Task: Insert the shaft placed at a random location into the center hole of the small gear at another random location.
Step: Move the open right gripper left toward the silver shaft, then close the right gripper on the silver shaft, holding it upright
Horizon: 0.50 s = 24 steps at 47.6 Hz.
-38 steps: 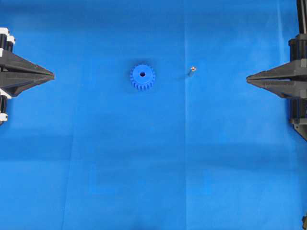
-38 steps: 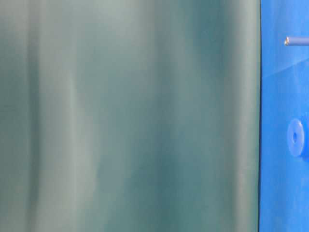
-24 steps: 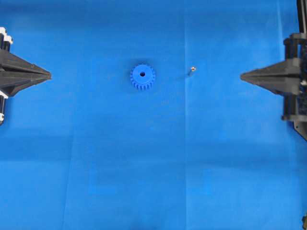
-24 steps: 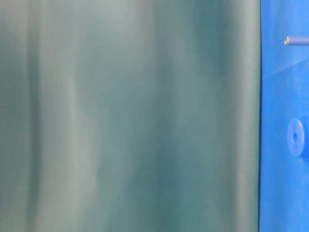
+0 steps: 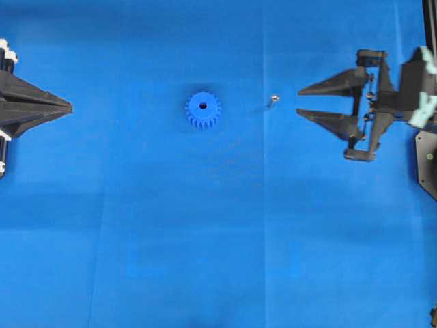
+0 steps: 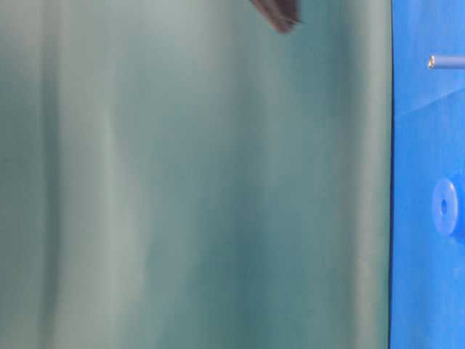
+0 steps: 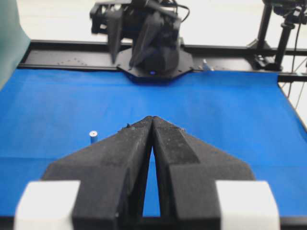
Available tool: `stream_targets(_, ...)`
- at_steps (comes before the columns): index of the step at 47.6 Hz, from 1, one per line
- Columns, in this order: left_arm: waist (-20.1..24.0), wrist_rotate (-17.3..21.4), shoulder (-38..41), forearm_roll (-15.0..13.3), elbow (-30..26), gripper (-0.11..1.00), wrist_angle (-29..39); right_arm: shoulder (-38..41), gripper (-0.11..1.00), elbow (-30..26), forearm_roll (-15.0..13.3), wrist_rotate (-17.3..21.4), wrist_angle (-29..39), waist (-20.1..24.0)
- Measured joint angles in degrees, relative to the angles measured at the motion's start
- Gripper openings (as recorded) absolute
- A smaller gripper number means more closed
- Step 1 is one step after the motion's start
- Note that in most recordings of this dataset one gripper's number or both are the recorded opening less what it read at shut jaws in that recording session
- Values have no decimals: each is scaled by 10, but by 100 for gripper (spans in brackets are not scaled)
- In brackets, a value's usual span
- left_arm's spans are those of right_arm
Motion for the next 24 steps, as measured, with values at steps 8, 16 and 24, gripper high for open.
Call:
stream_targets(8, 0, 0, -1, 0, 5, 2, 0, 78, 72, 0, 24, 0, -58, -11)
stream_targets(16, 1, 1, -1, 0, 6, 2, 0, 151, 72, -2, 49, 0, -111, -20)
stream_targets(24, 0, 1, -1, 0, 8, 2, 0, 217, 72, -13, 69, 0, -142, -27)
